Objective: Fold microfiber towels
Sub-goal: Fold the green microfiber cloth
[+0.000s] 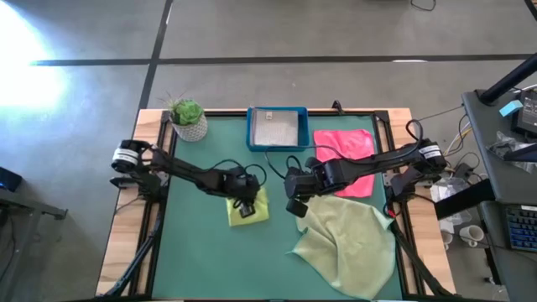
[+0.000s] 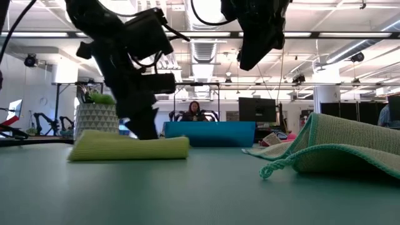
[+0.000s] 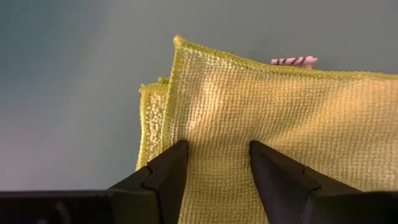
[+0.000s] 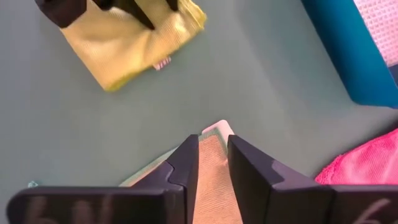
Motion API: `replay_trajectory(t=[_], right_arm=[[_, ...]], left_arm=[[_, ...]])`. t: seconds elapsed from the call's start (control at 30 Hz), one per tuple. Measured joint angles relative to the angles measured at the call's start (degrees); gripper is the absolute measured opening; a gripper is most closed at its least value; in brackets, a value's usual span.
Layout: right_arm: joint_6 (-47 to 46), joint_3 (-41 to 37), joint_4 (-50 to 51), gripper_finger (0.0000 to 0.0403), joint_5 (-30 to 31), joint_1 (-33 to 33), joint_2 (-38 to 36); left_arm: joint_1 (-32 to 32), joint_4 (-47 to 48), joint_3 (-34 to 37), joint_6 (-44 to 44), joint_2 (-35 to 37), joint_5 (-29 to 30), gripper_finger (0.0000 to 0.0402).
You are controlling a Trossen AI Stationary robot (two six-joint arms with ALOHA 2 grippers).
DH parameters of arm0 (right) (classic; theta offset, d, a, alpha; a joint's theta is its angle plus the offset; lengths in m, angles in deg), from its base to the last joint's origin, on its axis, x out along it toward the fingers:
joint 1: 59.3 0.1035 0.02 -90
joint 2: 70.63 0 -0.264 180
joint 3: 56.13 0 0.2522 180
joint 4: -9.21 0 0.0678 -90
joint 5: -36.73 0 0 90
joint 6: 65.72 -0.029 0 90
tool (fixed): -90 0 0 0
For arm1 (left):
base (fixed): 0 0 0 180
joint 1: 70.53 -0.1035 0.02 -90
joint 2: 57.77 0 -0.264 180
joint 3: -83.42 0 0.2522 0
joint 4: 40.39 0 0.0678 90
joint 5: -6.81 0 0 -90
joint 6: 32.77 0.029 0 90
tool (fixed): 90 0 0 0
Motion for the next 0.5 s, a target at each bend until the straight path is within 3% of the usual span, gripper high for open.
replay_trajectory(t=[0.27,0.5], right_arm=[[0.0,0.0,0.1,0.0079,0.0,0.0,0.0],[0.1,0.0,0.2,0.0073,0.0,0.0,0.0]], left_arm=[[-2.3,-13.2,-1.0,4.2,-5.6,-0.3,0.0162],[-2.6,-12.7,-3.8,6.4,-7.6,-1.1,0.0162]])
